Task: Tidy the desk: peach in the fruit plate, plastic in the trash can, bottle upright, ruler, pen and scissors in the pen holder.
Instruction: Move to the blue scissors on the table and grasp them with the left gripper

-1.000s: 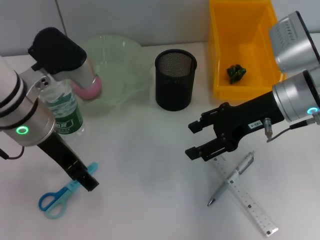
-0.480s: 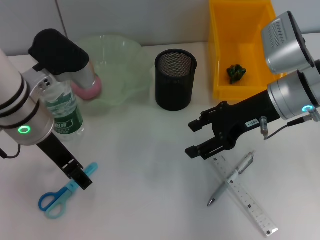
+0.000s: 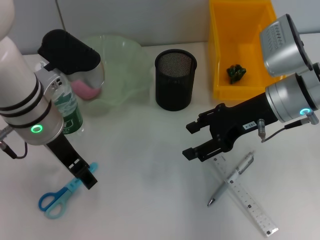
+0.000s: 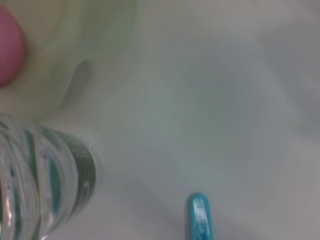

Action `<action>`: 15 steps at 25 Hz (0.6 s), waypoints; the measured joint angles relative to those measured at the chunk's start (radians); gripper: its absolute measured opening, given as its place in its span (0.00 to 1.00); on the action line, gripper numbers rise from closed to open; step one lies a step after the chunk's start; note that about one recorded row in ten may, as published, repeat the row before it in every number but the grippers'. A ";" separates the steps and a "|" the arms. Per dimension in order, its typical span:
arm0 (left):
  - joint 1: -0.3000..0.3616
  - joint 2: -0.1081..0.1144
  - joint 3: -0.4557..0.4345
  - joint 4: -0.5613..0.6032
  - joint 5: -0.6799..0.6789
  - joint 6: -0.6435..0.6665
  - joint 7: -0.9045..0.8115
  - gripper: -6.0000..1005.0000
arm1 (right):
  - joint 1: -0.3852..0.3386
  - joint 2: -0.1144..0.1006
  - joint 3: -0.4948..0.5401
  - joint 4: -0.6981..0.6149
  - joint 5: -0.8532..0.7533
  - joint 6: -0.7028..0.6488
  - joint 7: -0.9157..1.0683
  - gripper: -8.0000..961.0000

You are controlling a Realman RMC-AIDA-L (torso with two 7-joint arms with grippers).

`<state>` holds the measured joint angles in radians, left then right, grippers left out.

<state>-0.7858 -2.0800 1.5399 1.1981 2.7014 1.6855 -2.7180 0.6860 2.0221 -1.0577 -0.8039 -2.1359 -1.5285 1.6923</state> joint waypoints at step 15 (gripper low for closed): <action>-0.009 0.000 0.020 -0.075 0.000 -0.025 -0.002 0.76 | -0.005 0.007 -0.004 0.000 0.000 0.009 -0.002 0.81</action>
<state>-0.7950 -2.0801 1.5602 1.1233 2.7009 1.6602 -2.7204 0.6808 2.0286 -1.0614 -0.8038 -2.1359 -1.5200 1.6905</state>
